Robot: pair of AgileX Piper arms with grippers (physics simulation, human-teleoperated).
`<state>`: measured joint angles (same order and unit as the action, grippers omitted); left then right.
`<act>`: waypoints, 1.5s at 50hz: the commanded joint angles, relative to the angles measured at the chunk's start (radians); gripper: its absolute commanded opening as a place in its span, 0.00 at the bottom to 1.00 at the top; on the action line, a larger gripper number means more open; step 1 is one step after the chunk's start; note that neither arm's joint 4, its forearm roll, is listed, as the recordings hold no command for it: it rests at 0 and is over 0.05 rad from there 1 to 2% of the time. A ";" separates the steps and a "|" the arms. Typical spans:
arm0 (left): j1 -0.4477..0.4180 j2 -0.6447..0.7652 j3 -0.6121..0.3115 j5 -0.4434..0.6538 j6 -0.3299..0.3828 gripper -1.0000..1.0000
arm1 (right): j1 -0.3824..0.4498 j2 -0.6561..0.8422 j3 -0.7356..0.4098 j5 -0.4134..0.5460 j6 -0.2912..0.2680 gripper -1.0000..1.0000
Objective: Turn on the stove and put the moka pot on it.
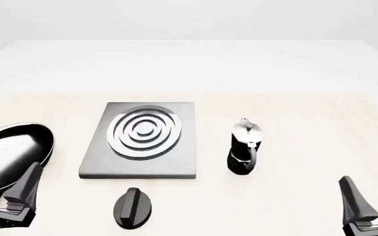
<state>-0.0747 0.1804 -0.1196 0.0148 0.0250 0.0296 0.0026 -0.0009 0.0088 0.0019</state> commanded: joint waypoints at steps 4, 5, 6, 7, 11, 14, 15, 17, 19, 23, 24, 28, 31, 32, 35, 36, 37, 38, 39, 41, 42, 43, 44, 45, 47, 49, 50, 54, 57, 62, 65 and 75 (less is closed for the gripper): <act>-0.136 0.334 -0.172 0.012 0.008 1.00 | 0.015 0.008 0.001 0.009 -0.011 1.00; -0.154 0.355 -0.184 0.012 0.030 1.00 | 0.014 0.009 0.001 0.008 -0.011 1.00; -0.161 0.377 -0.192 0.010 0.039 1.00 | 0.014 0.009 0.001 0.007 -0.010 1.00; -0.174 0.401 -0.199 0.009 0.040 1.00 | 0.013 0.011 0.001 0.006 -0.010 1.00; -0.243 0.502 -0.225 -0.008 0.038 1.00 | 0.014 0.024 0.001 -0.003 -0.011 1.00; -0.273 0.559 -0.245 -0.018 0.043 1.00 | 0.015 0.023 0.001 0.000 -0.010 1.00; -0.283 0.575 -0.251 -0.021 0.042 1.00 | 0.015 0.021 0.001 0.003 -0.009 1.00; -0.330 0.626 -0.272 -0.025 0.001 1.00 | 0.017 0.025 0.000 0.002 -0.008 1.00; -0.330 0.644 -0.283 -0.028 -0.003 1.00 | 0.018 0.028 0.000 0.001 -0.008 1.00; -0.357 0.762 -0.317 -0.043 -0.056 1.00 | 0.020 0.035 0.000 -0.002 -0.010 1.00; -0.362 0.786 -0.322 -0.048 -0.065 1.00 | 0.020 0.038 0.000 -0.004 -0.010 1.00; -0.375 0.813 -0.333 -0.055 -0.072 1.00 | 0.020 0.045 0.000 -0.009 -0.012 1.00; -0.402 0.848 -0.349 -0.050 -0.094 1.00 | 0.024 0.050 0.001 -0.010 -0.014 1.00; -0.407 0.860 -0.354 -0.048 -0.095 1.00 | 0.025 0.054 0.001 -0.013 -0.015 1.00; -0.439 0.925 -0.365 -0.050 -0.143 1.00 | 0.027 0.050 0.001 -0.006 -0.016 1.00; -0.455 0.945 -0.368 -0.051 -0.161 1.00 | 0.028 0.049 0.001 -0.003 -0.017 1.00; -0.469 0.959 -0.372 -0.052 -0.169 1.00 | 0.028 0.046 0.001 0.000 -0.017 1.00; -0.471 0.965 -0.374 -0.051 -0.175 1.00 | 0.027 0.042 0.001 0.004 -0.016 1.00; -0.477 0.973 -0.379 -0.048 -0.177 1.00 | 0.026 0.039 0.001 0.009 -0.014 1.00; -0.484 0.980 -0.385 -0.042 -0.188 1.00 | 0.026 0.039 0.001 0.016 -0.015 1.00; -0.486 0.985 -0.391 -0.035 -0.188 1.00 | 0.027 0.035 0.001 0.023 -0.014 1.00; -0.487 0.987 -0.392 -0.034 -0.193 1.00 | 0.027 0.034 0.001 0.024 -0.014 1.00; -0.492 0.992 -0.393 -0.033 -0.202 1.00 | 0.026 0.031 0.001 0.028 -0.014 1.00; -0.496 1.003 -0.396 -0.028 -0.212 1.00 | 0.026 0.026 0.001 0.032 -0.015 1.00; -0.514 1.013 -0.401 -0.028 -0.219 1.00 | 0.025 0.021 0.001 0.038 -0.013 1.00; -0.531 1.033 -0.404 -0.028 -0.244 1.00 | 0.023 0.018 0.001 0.042 -0.013 1.00; -0.532 1.033 -0.404 -0.031 -0.239 1.00 | 0.024 0.017 0.001 0.043 -0.012 1.00; -0.544 1.058 -0.407 -0.035 -0.250 1.00 | 0.030 0.013 0.001 0.046 -0.010 1.00; -0.566 1.066 -0.412 -0.033 -0.254 1.00 | 0.031 0.009 0.001 0.051 -0.006 1.00; -0.596 1.088 -0.426 -0.039 -0.254 1.00 | 0.031 0.004 0.001 0.059 -0.001 1.00; -0.605 1.102 -0.433 -0.042 -0.254 1.00 | 0.028 0.003 0.001 0.063 0.001 1.00; -0.655 1.141 -0.454 -0.054 -0.271 1.00 | 0.022 0.001 0.001 0.070 0.005 1.00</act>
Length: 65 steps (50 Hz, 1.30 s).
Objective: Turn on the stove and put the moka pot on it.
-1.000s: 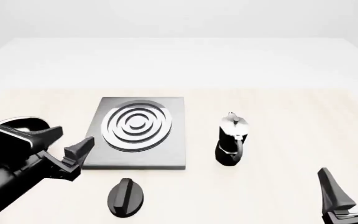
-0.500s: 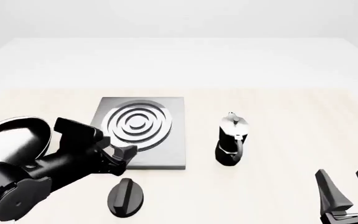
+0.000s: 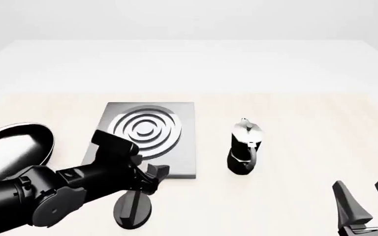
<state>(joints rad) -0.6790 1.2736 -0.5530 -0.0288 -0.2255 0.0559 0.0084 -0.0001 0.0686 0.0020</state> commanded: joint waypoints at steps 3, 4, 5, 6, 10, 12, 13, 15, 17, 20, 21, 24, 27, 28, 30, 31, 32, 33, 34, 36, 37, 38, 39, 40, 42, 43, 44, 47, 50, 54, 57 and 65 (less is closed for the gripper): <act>-0.070 0.066 -0.019 -0.019 -0.034 1.00 | -0.009 -0.005 0.000 0.011 0.007 1.00; -0.074 0.070 -0.019 -0.020 -0.038 1.00 | -0.010 -0.005 0.000 0.011 0.007 1.00; -0.083 0.076 -0.017 -0.022 -0.048 1.00 | -0.011 -0.005 0.000 0.012 0.006 1.00; -0.086 0.078 -0.017 -0.023 -0.051 1.00 | -0.011 -0.006 0.000 0.013 0.005 1.00; -0.117 0.095 -0.011 -0.033 -0.105 1.00 | -0.014 -0.006 0.000 0.015 0.006 1.00; -0.109 0.094 -0.001 -0.041 -0.096 1.00 | -0.014 -0.006 0.000 0.014 0.007 1.00; -0.115 0.099 0.001 -0.043 -0.101 1.00 | -0.013 -0.007 0.000 0.015 0.006 1.00; -0.119 0.107 0.008 -0.050 -0.114 1.00 | -0.013 -0.007 0.000 0.015 0.006 1.00; -0.122 0.109 0.013 -0.055 -0.119 1.00 | -0.013 -0.007 0.000 0.015 0.005 1.00; -0.127 0.117 0.020 -0.063 -0.129 1.00 | -0.013 -0.007 0.000 0.015 0.005 1.00; -0.122 0.118 0.023 -0.064 -0.134 1.00 | -0.013 -0.007 0.000 0.016 0.005 1.00; -0.110 0.121 0.031 -0.067 -0.139 1.00 | -0.012 -0.007 0.000 0.016 0.003 1.00; -0.115 0.121 0.038 -0.071 -0.152 1.00 | -0.013 -0.006 0.000 0.017 0.001 1.00; -0.114 0.120 0.039 -0.071 -0.150 1.00 | -0.012 -0.006 0.000 0.017 0.000 1.00; -0.118 0.118 0.042 -0.075 -0.153 1.00 | -0.011 -0.006 0.000 0.016 0.001 1.00; -0.117 0.118 0.043 -0.076 -0.154 1.00 | -0.010 -0.006 0.000 0.017 0.000 1.00; -0.120 0.124 0.045 -0.080 -0.165 1.00 | -0.009 -0.005 0.000 0.016 0.000 1.00; -0.119 0.123 0.046 -0.081 -0.164 1.00 | -0.009 -0.005 0.000 0.016 0.001 1.00; -0.116 0.122 0.047 -0.083 -0.164 1.00 | -0.008 -0.005 0.000 0.016 0.001 1.00; -0.118 0.127 0.050 -0.087 -0.175 1.00 | -0.008 -0.005 0.000 0.017 0.000 1.00; -0.112 0.126 0.053 -0.090 -0.176 1.00 | -0.008 -0.005 0.000 0.017 0.001 1.00; -0.108 0.126 0.054 -0.090 -0.176 1.00 | -0.008 -0.005 0.000 0.018 0.001 1.00; -0.105 0.129 0.054 -0.094 -0.182 1.00 | -0.007 -0.005 0.000 0.018 0.001 1.00; -0.105 0.131 0.054 -0.097 -0.183 1.00 | -0.007 -0.005 0.000 0.019 0.001 1.00; -0.096 0.137 0.057 -0.105 -0.182 1.00 | -0.006 -0.005 0.000 0.020 0.001 1.00; -0.093 0.150 0.060 -0.114 -0.196 1.00 | -0.005 -0.005 0.000 0.020 0.001 1.00; -0.094 0.155 0.061 -0.119 -0.198 1.00 | -0.005 -0.005 0.000 0.020 0.000 1.00; -0.081 0.166 0.067 -0.132 -0.205 1.00 | -0.004 -0.005 0.000 0.020 0.002 1.00; -0.076 0.172 0.072 -0.143 -0.216 1.00 | -0.005 -0.005 0.000 0.022 0.001 1.00; -0.073 0.183 0.078 -0.156 -0.234 1.00 | -0.006 -0.006 0.000 0.024 0.002 1.00; -0.073 0.198 0.083 -0.170 -0.252 1.00 | -0.005 -0.006 0.000 0.024 0.003 1.00; -0.072 0.221 0.097 -0.197 -0.268 1.00 | -0.006 -0.005 0.000 0.026 0.003 1.00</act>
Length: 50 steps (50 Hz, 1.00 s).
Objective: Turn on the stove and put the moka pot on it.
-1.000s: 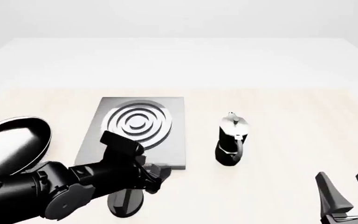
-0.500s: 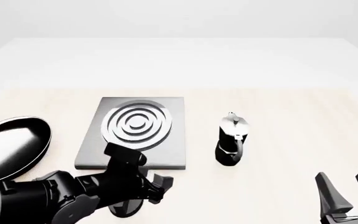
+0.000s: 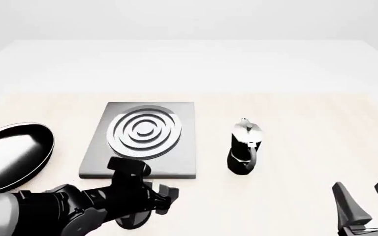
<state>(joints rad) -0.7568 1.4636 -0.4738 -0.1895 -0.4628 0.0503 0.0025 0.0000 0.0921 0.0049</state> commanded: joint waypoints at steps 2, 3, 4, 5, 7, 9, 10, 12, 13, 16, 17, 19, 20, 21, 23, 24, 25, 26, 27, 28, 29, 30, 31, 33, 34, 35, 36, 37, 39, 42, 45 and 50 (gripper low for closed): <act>0.009 0.032 0.019 -0.039 -0.030 1.00 | 0.000 0.001 0.000 0.002 0.000 1.00; 0.010 0.034 0.020 -0.040 -0.032 1.00 | 0.000 0.001 0.000 0.001 -0.001 1.00; 0.013 0.035 0.021 -0.041 -0.031 1.00 | 0.001 0.001 0.000 0.000 -0.001 1.00; 0.015 0.035 0.022 -0.041 -0.030 1.00 | 0.001 0.001 0.000 0.000 0.000 1.00; 0.014 0.035 0.024 -0.043 -0.035 1.00 | 0.003 0.002 0.000 0.000 0.000 1.00; 0.010 0.036 0.026 -0.044 -0.041 1.00 | 0.005 0.002 0.000 0.000 -0.001 1.00; 0.012 0.034 0.027 -0.044 -0.040 1.00 | 0.005 0.002 0.000 0.000 -0.001 1.00; 0.017 0.037 0.029 -0.046 -0.039 1.00 | 0.005 0.002 0.000 0.001 0.000 1.00; 0.016 0.037 0.029 -0.046 -0.040 1.00 | 0.006 0.002 0.000 0.001 0.000 1.00; 0.025 0.038 0.030 -0.048 -0.038 1.00 | 0.006 0.002 0.000 0.001 0.000 1.00; 0.025 0.038 0.031 -0.048 -0.038 1.00 | 0.006 0.002 0.000 0.001 0.000 1.00; 0.034 0.034 0.031 -0.044 -0.034 1.00 | 0.007 0.002 0.000 0.001 0.000 1.00; 0.035 0.033 0.031 -0.044 -0.033 1.00 | 0.007 0.002 0.000 0.001 0.000 1.00; 0.037 0.033 0.032 -0.044 -0.030 1.00 | 0.007 0.002 0.000 0.002 -0.001 1.00; 0.042 0.029 0.033 -0.042 -0.028 1.00 | 0.008 0.003 0.000 0.001 0.000 1.00; 0.046 0.027 0.033 -0.040 -0.025 1.00 | 0.008 0.003 0.000 0.000 -0.001 1.00; 0.049 0.025 0.033 -0.040 -0.022 1.00 | 0.009 0.003 0.000 0.000 -0.001 1.00; 0.049 0.024 0.034 -0.040 -0.022 1.00 | 0.009 0.003 0.000 0.000 -0.001 1.00; 0.049 0.023 0.034 -0.038 -0.021 1.00 | 0.010 0.004 0.000 0.000 0.000 1.00; 0.051 0.019 0.034 -0.035 -0.018 1.00 | 0.011 0.004 0.000 0.001 0.000 1.00; 0.054 0.016 0.034 -0.033 -0.013 1.00 | 0.012 0.004 0.000 0.001 0.000 1.00; 0.054 0.016 0.034 -0.032 -0.014 1.00 | 0.013 0.004 0.000 0.001 0.000 1.00; 0.055 0.016 0.034 -0.031 -0.015 1.00 | 0.014 0.004 0.000 0.001 0.000 1.00; 0.059 0.011 0.033 -0.026 -0.010 1.00 | 0.014 0.005 0.000 0.000 0.000 1.00; 0.062 0.007 0.033 -0.022 -0.009 1.00 | 0.014 0.006 0.000 -0.001 0.000 1.00; 0.063 0.006 0.032 -0.020 -0.007 1.00 | 0.014 0.006 0.000 -0.001 0.001 1.00; 0.063 0.004 0.031 -0.017 -0.007 1.00 | 0.014 0.007 0.000 -0.002 0.000 1.00; 0.065 0.003 0.031 -0.016 -0.007 1.00 | 0.014 0.007 0.000 -0.002 0.000 1.00; 0.069 0.001 0.030 -0.013 -0.003 1.00 | 0.016 0.008 0.000 -0.003 0.000 1.00; 0.074 -0.001 0.029 -0.010 0.001 1.00 | 0.016 0.010 0.000 -0.006 -0.001 1.00; 0.079 -0.002 0.030 -0.009 0.005 1.00 | 0.016 0.012 0.000 -0.008 -0.001 1.00; 0.094 0.005 0.034 -0.014 0.014 1.00 | 0.019 0.024 0.000 -0.020 -0.002 1.00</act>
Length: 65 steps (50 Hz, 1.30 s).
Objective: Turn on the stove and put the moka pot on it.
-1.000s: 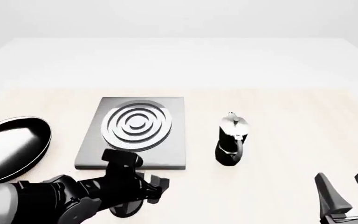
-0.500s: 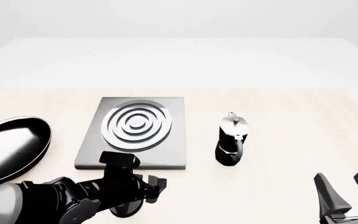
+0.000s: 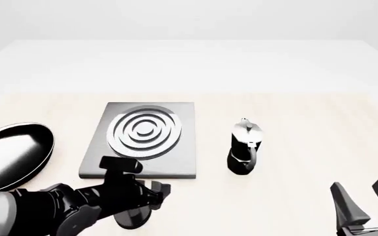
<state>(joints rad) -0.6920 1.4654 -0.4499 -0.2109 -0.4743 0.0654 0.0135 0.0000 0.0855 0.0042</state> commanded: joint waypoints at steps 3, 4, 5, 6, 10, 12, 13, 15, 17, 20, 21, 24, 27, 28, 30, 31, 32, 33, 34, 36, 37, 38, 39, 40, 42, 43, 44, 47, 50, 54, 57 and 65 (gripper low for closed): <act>0.035 0.008 0.011 0.005 0.027 1.00 | 0.005 0.020 0.000 -0.021 -0.002 1.00; 0.034 0.010 0.012 0.003 0.025 1.00 | 0.006 0.023 0.000 -0.023 -0.002 1.00; 0.034 0.011 0.013 0.001 0.025 1.00 | 0.006 0.026 0.000 -0.027 -0.002 1.00; 0.039 0.012 0.013 0.001 0.027 1.00 | 0.006 0.029 0.000 -0.029 -0.002 1.00; 0.050 0.018 0.015 -0.002 0.031 1.00 | 0.009 0.041 0.000 -0.041 -0.001 1.00; 0.054 0.018 0.016 -0.002 0.033 1.00 | 0.010 0.046 0.000 -0.046 0.000 1.00; 0.055 0.018 0.017 -0.003 0.033 1.00 | 0.010 0.047 0.000 -0.047 0.000 1.00; 0.056 0.019 0.018 -0.005 0.032 1.00 | 0.010 0.050 0.000 -0.050 0.000 1.00; 0.059 0.020 0.019 -0.006 0.034 1.00 | 0.010 0.053 0.000 -0.051 0.000 1.00; 0.062 0.017 0.021 -0.006 0.034 1.00 | 0.011 0.058 0.000 -0.056 0.000 1.00; 0.065 0.015 0.022 -0.005 0.035 1.00 | 0.011 0.060 0.000 -0.058 0.000 1.00; 0.072 0.015 0.024 -0.005 0.037 1.00 | 0.013 0.068 0.000 -0.066 0.000 1.00; 0.076 0.010 0.025 -0.002 0.038 1.00 | 0.016 0.073 0.000 -0.071 0.000 1.00; 0.075 0.006 0.026 0.000 0.039 1.00 | 0.016 0.074 0.000 -0.072 0.000 1.00; 0.079 0.003 0.027 0.002 0.041 1.00 | 0.016 0.073 0.000 -0.071 0.001 1.00; 0.078 0.001 0.027 0.002 0.040 1.00 | 0.016 0.071 0.000 -0.069 0.001 1.00; 0.078 0.001 0.028 0.002 0.039 1.00 | 0.016 0.069 0.000 -0.068 0.001 1.00; 0.082 -0.001 0.029 0.004 0.042 1.00 | 0.017 0.065 0.000 -0.065 0.001 1.00; 0.083 -0.005 0.030 0.006 0.041 1.00 | 0.017 0.067 0.000 -0.066 0.000 1.00; 0.082 -0.010 0.030 0.009 0.038 1.00 | 0.018 0.067 0.000 -0.066 0.000 1.00; 0.086 -0.016 0.031 0.011 0.042 1.00 | 0.019 0.067 0.000 -0.066 0.000 1.00; 0.086 -0.016 0.032 0.011 0.040 1.00 | 0.019 0.066 0.000 -0.065 -0.001 1.00; 0.088 -0.014 0.034 0.009 0.038 1.00 | 0.020 0.064 0.000 -0.064 0.000 1.00; 0.092 -0.016 0.035 0.008 0.042 1.00 | 0.020 0.063 0.000 -0.063 0.000 1.00; 0.091 -0.015 0.038 0.005 0.039 1.00 | 0.022 0.064 0.000 -0.065 -0.001 1.00; 0.094 -0.016 0.040 0.005 0.040 1.00 | 0.022 0.066 0.000 -0.066 -0.001 1.00; 0.094 -0.018 0.041 0.006 0.041 1.00 | 0.022 0.066 0.000 -0.066 -0.001 1.00; 0.096 -0.024 0.042 0.009 0.040 1.00 | 0.025 0.066 0.000 -0.066 0.000 1.00; 0.103 -0.028 0.043 0.010 0.041 1.00 | 0.028 0.068 0.000 -0.068 -0.001 1.00; 0.102 -0.054 0.039 0.022 0.040 1.00 | 0.029 0.067 0.000 -0.069 0.000 1.00; 0.116 -0.126 0.028 0.052 0.063 1.00 | 0.029 0.065 0.000 -0.068 -0.003 1.00; 0.245 -0.410 -0.069 0.239 0.204 1.00 | 0.027 0.064 0.000 -0.074 -0.011 1.00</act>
<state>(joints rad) -0.5450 1.2732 -0.4534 -0.1067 -0.3778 0.0921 0.0755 0.0000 0.0192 -0.0008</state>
